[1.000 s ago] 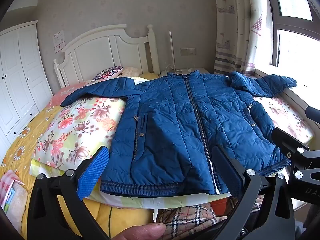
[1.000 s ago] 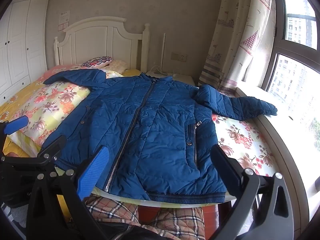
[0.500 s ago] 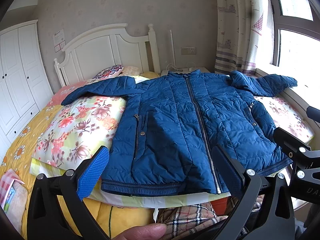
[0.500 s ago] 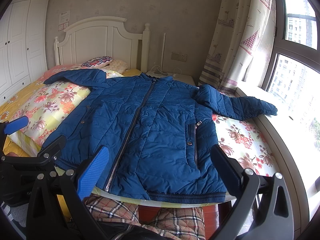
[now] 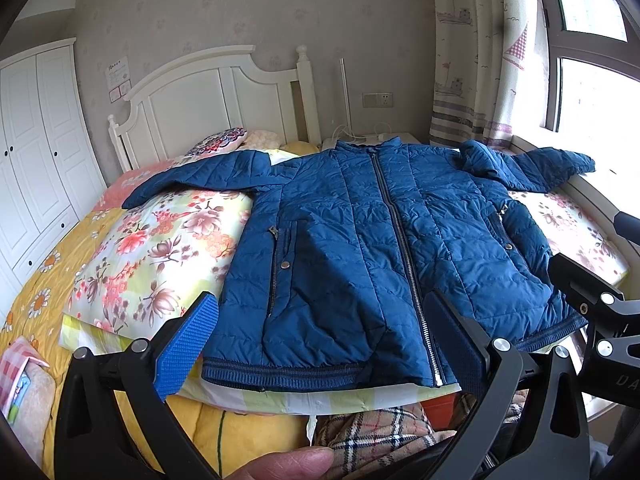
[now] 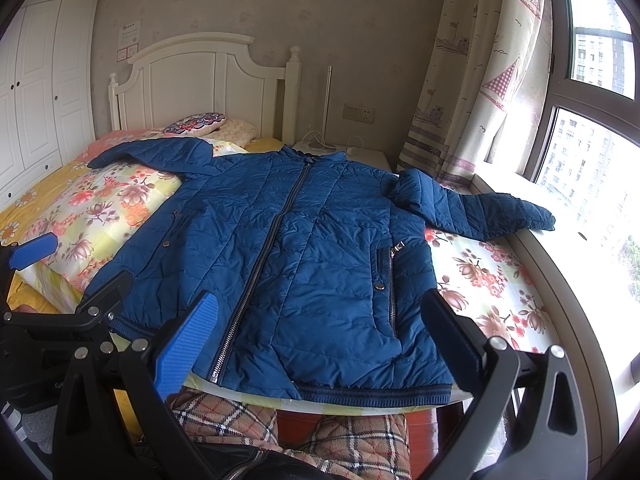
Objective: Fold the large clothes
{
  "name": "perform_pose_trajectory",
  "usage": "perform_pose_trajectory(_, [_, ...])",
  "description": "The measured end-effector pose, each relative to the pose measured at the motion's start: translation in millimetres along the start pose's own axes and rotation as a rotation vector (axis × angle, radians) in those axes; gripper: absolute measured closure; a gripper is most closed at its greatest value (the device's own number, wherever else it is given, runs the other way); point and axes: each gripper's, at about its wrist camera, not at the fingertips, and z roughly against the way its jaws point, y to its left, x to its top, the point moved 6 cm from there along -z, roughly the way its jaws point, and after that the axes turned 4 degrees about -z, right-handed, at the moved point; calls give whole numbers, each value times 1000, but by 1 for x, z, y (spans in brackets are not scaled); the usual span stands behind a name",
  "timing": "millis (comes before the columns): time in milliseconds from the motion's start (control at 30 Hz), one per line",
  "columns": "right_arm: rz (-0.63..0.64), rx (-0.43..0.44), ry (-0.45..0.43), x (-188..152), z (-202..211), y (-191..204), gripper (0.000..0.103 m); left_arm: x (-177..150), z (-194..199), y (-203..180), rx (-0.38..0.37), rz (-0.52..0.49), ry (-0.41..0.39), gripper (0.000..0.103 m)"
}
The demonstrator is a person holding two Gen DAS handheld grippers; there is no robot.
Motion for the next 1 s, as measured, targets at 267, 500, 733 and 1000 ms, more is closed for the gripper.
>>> perform_pose_trajectory(267, [0,0,1,0,0,0,2,-2,1,-1,-1,-1,2,5])
perform_pose_trajectory(500, [0,1,1,0,0,0,2,-4,0,0,-1,-1,4,5])
perform_pose_trajectory(733, [0,1,2,0,0,-1,2,-5,0,-1,-1,-1,5,5])
perform_pose_trajectory(1000, [-1,1,2,0,0,-2,2,-6,-1,-3,-3,-2,9,5])
